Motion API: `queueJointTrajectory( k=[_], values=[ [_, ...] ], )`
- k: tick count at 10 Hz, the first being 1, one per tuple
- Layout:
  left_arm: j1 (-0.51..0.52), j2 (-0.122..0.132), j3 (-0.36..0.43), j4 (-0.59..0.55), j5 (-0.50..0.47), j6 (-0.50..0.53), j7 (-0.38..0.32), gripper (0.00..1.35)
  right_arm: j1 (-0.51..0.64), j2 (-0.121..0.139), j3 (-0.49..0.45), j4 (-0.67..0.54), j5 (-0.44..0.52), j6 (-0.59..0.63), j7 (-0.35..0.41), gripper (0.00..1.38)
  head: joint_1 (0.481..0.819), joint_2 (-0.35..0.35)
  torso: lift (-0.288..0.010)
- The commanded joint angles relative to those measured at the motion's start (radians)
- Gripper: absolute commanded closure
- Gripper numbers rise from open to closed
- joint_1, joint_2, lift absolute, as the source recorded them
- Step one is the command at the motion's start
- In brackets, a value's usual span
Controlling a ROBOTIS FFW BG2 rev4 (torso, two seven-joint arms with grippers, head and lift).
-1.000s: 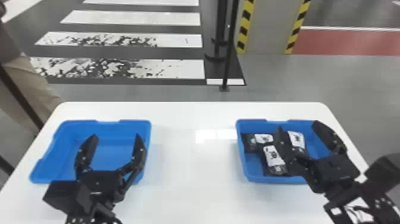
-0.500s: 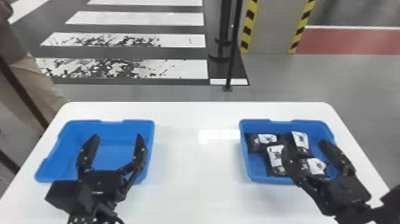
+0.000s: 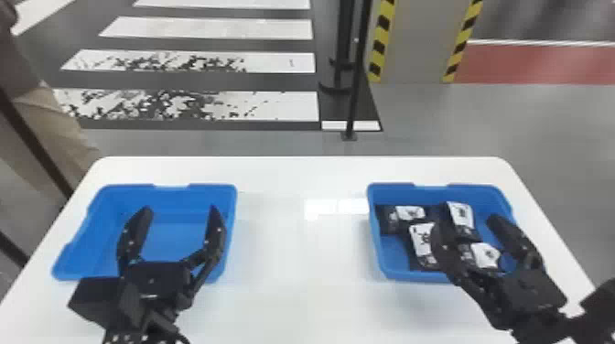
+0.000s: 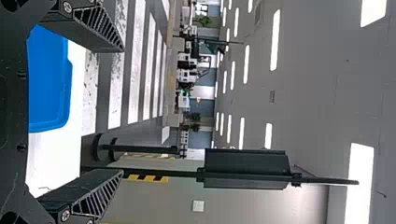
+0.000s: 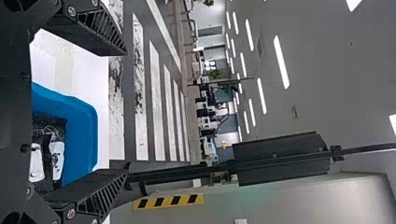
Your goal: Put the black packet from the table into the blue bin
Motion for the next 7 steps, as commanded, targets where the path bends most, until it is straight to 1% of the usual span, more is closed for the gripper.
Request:
queueJointTrajectory(
  k=[1, 7],
  values=[
    [-0.002, 0.001, -0.001, 0.0, 0.0, 0.0, 0.0, 0.1, -0.001, 0.001, -0.002, -0.004, 0.002, 0.003, 0.0, 0.13, 0.695, -0.016, -0.11],
    [0.001, 0.001, -0.001, 0.0, 0.004, 0.0, 0.0, 0.1, 0.004, 0.002, -0.002, -0.019, 0.0, 0.032, -0.003, 0.13, 0.695, -0.013, -0.11]
  ],
)
